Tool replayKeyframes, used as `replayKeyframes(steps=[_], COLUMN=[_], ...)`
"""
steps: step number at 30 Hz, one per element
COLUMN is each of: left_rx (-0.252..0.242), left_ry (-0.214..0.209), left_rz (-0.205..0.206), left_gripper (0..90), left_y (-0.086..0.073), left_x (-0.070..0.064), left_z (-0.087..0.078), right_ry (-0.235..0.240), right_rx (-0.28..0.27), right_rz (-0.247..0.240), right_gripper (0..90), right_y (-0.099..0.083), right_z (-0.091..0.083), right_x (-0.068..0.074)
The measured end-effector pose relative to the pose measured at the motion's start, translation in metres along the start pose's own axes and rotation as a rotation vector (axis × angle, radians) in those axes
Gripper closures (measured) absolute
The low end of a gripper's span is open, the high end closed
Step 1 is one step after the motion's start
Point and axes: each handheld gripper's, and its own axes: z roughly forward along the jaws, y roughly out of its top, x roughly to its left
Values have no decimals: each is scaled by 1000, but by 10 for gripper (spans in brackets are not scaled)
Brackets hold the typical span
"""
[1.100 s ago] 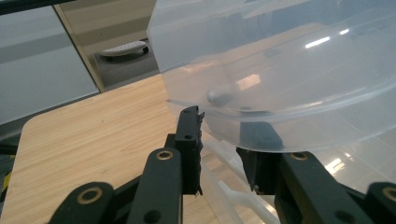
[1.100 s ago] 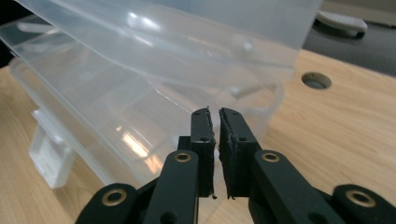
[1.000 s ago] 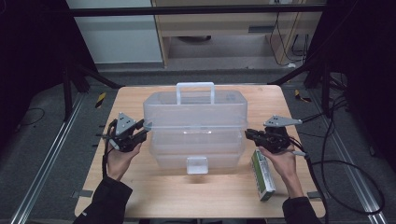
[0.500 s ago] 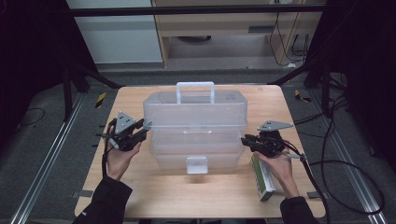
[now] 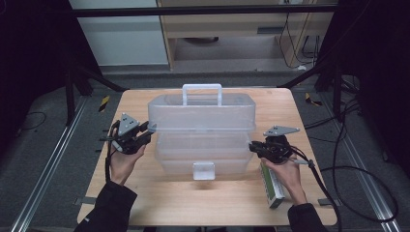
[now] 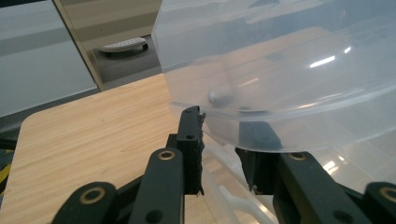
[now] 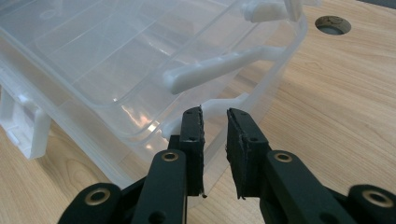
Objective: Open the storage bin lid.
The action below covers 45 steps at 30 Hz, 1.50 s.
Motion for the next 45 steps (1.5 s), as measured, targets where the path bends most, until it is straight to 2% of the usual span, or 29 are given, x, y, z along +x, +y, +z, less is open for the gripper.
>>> replayKeyframes(steps=[20, 29, 37, 38, 39, 45], left_rx=[-24, -29, -33, -24, -33, -36], left_ry=[6, 25, 40, 38, 44, 53], left_rz=[-28, -41, -35, -59, -39, -41], left_gripper=[724, 738, 750, 752, 753, 761], left_y=[17, 27, 36, 37, 38, 43], left_x=[7, 9, 11, 9, 11, 12], left_z=[5, 8, 12, 12, 13, 16], right_ry=[1, 9, 12, 12, 12, 6], right_rx=[-9, -9, -9, -9, -9, -10], right_rz=[5, 16, 15, 15, 14, 16], right_gripper=[768, 769, 769, 769, 769, 770], right_y=[-1, -2, -2, -2, -2, -2], right_z=[0, 0, 0, 0, 0, -1], right_x=[-1, -2, -3, -3, -2, -1])
